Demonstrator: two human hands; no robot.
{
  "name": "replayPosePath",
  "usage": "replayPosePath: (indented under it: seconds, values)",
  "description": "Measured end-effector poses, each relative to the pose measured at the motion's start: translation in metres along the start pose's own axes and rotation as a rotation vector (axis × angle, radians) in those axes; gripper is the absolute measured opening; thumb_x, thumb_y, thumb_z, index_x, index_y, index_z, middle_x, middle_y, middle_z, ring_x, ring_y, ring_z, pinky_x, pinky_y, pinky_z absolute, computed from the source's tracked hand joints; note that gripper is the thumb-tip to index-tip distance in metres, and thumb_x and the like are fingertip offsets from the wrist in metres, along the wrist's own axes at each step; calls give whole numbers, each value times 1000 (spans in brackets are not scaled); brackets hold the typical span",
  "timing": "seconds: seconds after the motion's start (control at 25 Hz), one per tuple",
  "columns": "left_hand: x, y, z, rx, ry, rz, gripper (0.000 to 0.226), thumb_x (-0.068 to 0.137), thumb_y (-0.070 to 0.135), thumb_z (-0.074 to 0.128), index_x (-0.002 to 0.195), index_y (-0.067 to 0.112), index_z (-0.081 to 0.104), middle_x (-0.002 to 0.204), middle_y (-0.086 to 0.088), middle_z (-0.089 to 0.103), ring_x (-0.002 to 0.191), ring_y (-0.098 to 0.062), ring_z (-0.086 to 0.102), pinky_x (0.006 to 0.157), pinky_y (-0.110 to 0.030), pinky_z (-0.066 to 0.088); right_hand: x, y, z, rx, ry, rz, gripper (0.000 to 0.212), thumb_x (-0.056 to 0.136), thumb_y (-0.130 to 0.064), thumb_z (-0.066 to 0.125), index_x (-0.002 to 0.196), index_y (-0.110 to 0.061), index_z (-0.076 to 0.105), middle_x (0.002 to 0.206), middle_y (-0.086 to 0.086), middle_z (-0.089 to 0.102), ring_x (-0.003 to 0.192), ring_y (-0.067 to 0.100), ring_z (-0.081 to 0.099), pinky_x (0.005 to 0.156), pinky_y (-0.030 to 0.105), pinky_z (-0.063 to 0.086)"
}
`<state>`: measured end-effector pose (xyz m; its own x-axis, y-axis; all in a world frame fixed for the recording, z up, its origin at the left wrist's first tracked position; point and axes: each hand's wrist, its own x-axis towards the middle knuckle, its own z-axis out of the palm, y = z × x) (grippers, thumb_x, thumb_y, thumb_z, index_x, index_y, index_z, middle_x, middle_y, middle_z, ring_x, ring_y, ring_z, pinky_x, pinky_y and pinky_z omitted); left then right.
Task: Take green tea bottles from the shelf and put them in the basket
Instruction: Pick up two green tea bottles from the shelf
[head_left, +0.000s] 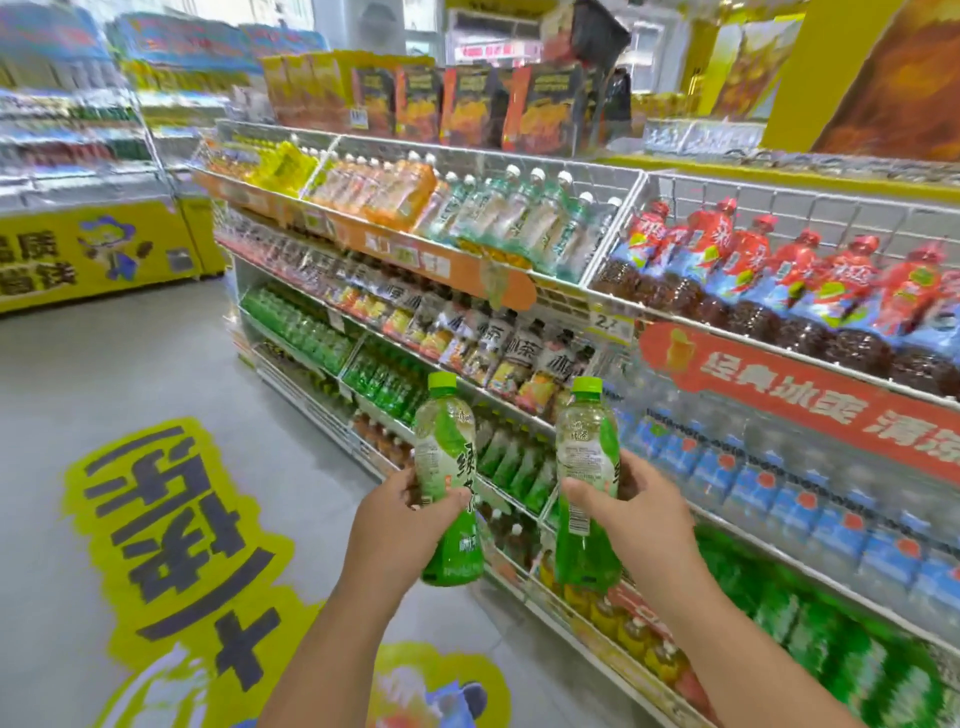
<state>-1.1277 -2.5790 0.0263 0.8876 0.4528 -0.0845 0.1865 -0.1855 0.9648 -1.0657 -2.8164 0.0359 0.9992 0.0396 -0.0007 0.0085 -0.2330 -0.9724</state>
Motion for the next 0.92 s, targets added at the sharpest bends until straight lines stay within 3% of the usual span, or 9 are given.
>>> replayPosePath:
  seconds: [0.16, 0.36, 0.6, 0.72, 0.8, 0.92]
  values:
    - [64, -15, -12, -3, 10, -25, 20, 78, 34, 84, 94, 32, 73, 87, 14, 77, 75, 4, 71, 57, -13, 49, 62, 8, 45, -9, -15, 7, 38, 83, -32, 84, 115, -39, 65, 99, -23, 72, 77, -9, 68, 57, 15, 52]
    - [158, -25, -21, 43, 15, -30, 21, 77, 36, 84, 94, 34, 73, 88, 17, 76, 78, 1, 71, 67, -23, 52, 149, 33, 100, -10, 15, 33, 48, 78, -36, 87, 122, -34, 68, 108, -13, 75, 98, 10, 71, 75, 34, 58]
    - [254, -26, -29, 35, -35, -98, 23, 76, 31, 86, 94, 31, 72, 90, 16, 76, 80, 5, 70, 73, -25, 55, 232, 31, 141, 12, 27, 91, 64, 78, -42, 85, 136, -35, 60, 122, -11, 70, 103, 9, 69, 69, 25, 55]
    - [304, -31, -28, 22, -100, -126, 23, 76, 27, 87, 93, 30, 71, 88, 15, 77, 78, 4, 71, 70, -23, 53, 262, 36, 161, -48, 80, 121, 79, 66, -62, 83, 138, -40, 56, 127, -15, 68, 113, 12, 66, 88, 40, 60]
    - [340, -39, -26, 16, -161, -141, 24, 77, 26, 86, 97, 28, 72, 90, 14, 78, 83, -1, 73, 75, -28, 56, 276, 40, 176, -43, 124, 158, 76, 68, -61, 83, 136, -41, 57, 126, -17, 68, 112, 10, 66, 92, 42, 59]
    - [401, -61, -24, 54, -293, -136, 28, 76, 31, 86, 100, 30, 71, 96, 14, 77, 93, -6, 73, 84, -34, 58, 293, 54, 205, -36, 212, 201, 62, 75, -50, 85, 129, -42, 55, 125, -23, 62, 116, 6, 59, 93, 30, 49]
